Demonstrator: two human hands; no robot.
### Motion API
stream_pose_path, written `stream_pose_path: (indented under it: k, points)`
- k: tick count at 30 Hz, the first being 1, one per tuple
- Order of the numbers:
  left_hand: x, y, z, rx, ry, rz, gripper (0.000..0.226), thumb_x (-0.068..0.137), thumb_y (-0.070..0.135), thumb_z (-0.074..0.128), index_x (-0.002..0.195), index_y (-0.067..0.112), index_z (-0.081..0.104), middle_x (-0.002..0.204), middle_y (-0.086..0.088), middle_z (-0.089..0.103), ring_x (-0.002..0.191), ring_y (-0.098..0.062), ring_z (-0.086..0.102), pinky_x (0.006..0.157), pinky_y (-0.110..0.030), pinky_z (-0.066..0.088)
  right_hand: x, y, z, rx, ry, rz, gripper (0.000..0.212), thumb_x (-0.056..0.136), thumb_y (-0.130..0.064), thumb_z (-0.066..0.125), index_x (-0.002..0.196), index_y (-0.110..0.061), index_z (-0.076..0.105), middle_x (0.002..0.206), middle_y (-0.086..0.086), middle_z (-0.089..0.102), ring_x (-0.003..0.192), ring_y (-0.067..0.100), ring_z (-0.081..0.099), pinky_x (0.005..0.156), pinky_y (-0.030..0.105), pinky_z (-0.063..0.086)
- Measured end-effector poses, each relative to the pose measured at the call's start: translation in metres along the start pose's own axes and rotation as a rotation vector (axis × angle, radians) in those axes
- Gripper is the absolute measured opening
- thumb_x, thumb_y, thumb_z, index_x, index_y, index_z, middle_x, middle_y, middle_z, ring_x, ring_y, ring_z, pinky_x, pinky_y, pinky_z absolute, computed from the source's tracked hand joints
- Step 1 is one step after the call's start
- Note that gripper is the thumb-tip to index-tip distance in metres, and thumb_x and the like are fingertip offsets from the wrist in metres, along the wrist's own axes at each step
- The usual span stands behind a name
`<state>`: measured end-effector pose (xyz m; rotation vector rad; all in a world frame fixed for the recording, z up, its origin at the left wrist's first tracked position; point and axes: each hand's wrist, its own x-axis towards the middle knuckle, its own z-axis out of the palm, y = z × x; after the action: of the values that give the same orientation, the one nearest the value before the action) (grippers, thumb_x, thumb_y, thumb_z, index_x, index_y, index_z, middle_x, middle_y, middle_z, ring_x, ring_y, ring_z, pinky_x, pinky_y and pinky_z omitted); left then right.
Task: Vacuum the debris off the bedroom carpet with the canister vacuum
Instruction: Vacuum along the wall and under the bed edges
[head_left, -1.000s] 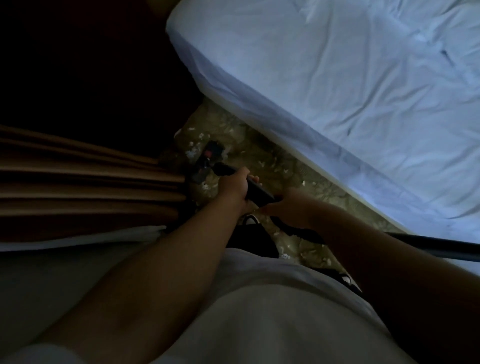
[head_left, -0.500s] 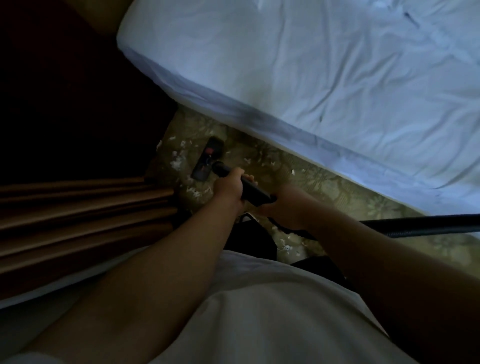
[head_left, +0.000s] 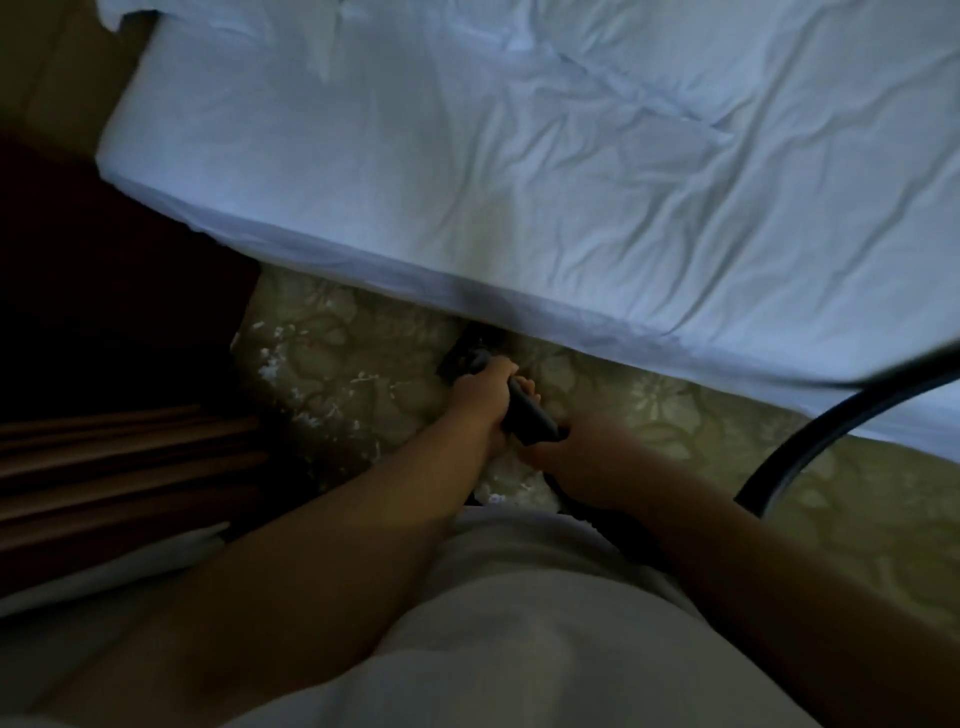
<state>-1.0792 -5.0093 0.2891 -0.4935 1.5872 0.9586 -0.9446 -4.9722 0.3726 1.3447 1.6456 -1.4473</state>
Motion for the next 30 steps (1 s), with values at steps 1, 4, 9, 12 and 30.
stream_pose_path:
  k: [1,4,9,12,30]
  points:
    - [-0.003,-0.011,0.02,0.012,0.002,-0.004,0.017,0.099,0.016,0.056,0.085,0.006,0.052,0.053,-0.005,0.055,0.052,-0.02,0.052,0.054,-0.034,0.051,-0.007,0.017,-0.013,-0.005,0.011,0.006,0.034,0.092,-0.041,0.071,0.09,-0.008,0.072,0.073,0.01,0.071,0.057,0.02,0.064,0.059,0.034,0.059]
    - [-0.01,-0.042,0.073,0.061,-0.01,-0.01,0.021,0.097,0.017,0.056,0.079,0.007,0.053,0.048,-0.004,0.056,0.053,-0.021,0.055,0.058,-0.036,0.051,-0.03,0.064,-0.047,-0.016,0.033,0.035,0.033,0.091,-0.039,0.071,0.09,-0.006,0.073,0.069,0.009,0.068,0.053,0.018,0.062,0.051,0.026,0.053]
    - [-0.03,-0.079,0.123,0.052,-0.059,-0.011,0.02,0.093,0.017,0.055,0.076,0.011,0.048,0.049,-0.002,0.053,0.055,-0.021,0.05,0.068,-0.037,0.048,-0.053,0.107,-0.078,-0.049,0.043,0.058,0.035,0.09,-0.04,0.073,0.09,-0.005,0.076,0.087,0.017,0.077,0.07,0.028,0.073,0.078,0.04,0.064]
    - [-0.038,-0.092,0.128,-0.011,-0.09,0.006,0.018,0.092,0.018,0.055,0.078,0.012,0.048,0.052,-0.001,0.053,0.054,-0.019,0.05,0.064,-0.034,0.047,-0.06,0.116,-0.084,-0.123,0.071,0.015,0.035,0.091,-0.041,0.072,0.093,-0.006,0.076,0.087,0.013,0.073,0.071,0.024,0.065,0.073,0.034,0.056]
    - [-0.036,-0.047,-0.139,-0.51,0.157,-0.004,0.014,0.099,0.017,0.058,0.11,0.009,0.054,0.076,-0.008,0.058,0.066,-0.022,0.057,0.07,-0.04,0.057,-0.009,-0.074,0.086,-0.494,-0.167,-0.073,0.04,0.087,-0.053,0.077,0.096,-0.014,0.075,0.086,0.006,0.071,0.071,0.016,0.064,0.061,0.026,0.048]
